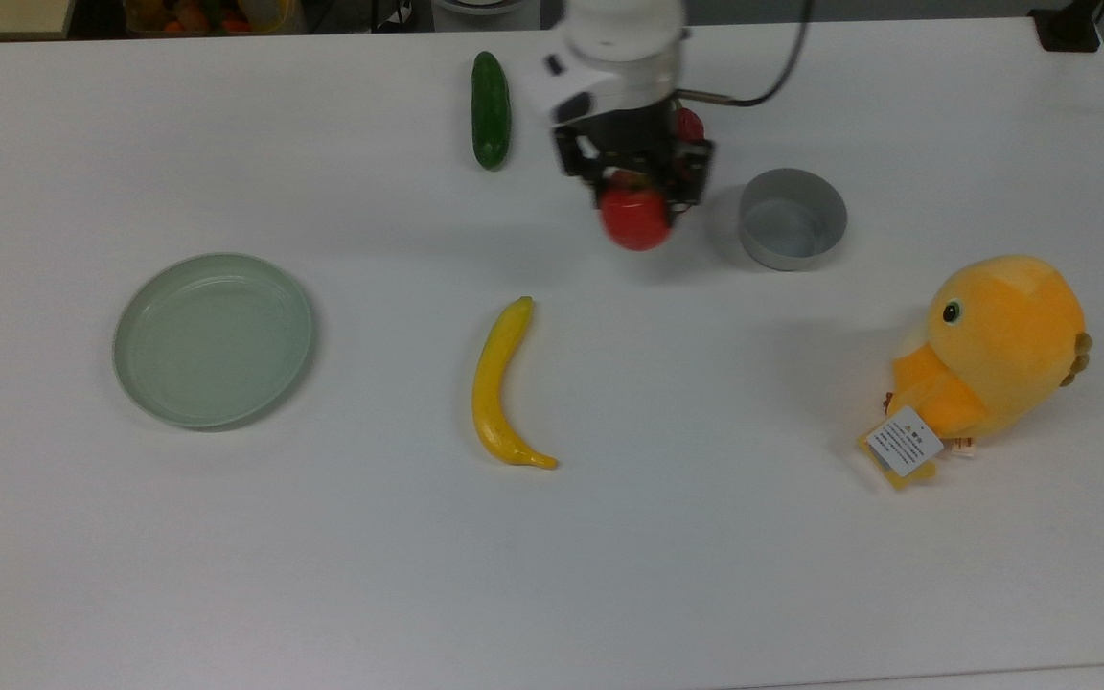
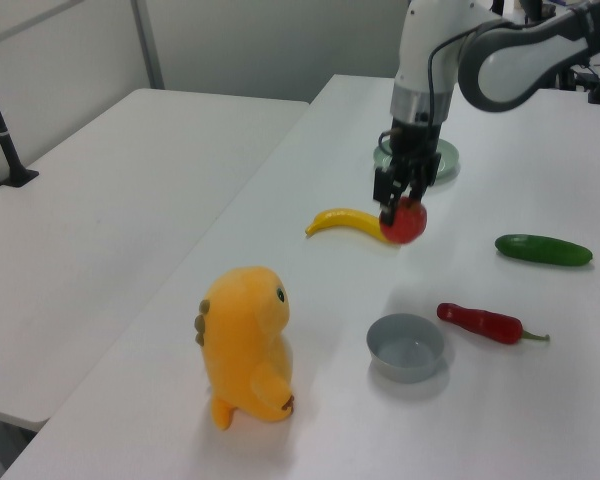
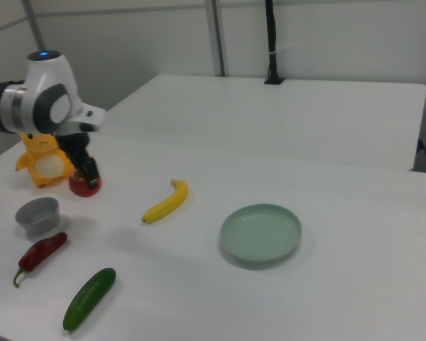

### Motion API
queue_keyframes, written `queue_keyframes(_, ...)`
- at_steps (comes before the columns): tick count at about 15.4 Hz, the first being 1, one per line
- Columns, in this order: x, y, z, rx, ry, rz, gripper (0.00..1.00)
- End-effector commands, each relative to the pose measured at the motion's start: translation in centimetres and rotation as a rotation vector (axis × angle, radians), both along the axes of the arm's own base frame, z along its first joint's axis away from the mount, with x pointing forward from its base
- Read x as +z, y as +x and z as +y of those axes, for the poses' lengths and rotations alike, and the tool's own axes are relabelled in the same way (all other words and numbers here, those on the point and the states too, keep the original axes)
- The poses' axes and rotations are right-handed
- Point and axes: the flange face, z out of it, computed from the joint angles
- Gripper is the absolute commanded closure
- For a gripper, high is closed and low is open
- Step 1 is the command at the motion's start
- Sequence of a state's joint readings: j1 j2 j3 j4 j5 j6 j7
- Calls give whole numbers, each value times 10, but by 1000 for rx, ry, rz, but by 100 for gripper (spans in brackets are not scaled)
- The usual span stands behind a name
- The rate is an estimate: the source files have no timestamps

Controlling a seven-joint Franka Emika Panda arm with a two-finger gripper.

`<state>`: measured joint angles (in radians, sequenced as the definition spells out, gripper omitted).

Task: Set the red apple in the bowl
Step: 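Carry the red apple over the grey bowl and lower it in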

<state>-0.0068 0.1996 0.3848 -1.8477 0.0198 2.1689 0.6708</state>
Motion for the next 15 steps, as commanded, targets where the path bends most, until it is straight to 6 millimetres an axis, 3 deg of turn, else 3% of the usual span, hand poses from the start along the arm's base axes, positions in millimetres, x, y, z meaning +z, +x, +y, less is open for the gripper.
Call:
queue_keyframes(1,-14,-5,74,5,-6,-5,55)
queue_keyframes(3,-15,-32,124,60,-23,-25,55)
queue_keyframes(4,-15,-42,139,73,-27,-30,55)
queue_keyframes(8,-23,-57,165,119,-45,-37,54)
queue_keyframes(11,-43,-50,171,121,-21,-51,52)
queue_keyframes(13,-56,-47,171,141,-43,-64,39)
queue_keyframes(14,-63,-47,171,149,-54,-60,26)
queue_keyframes(15,-71,-46,171,153,-61,-51,5)
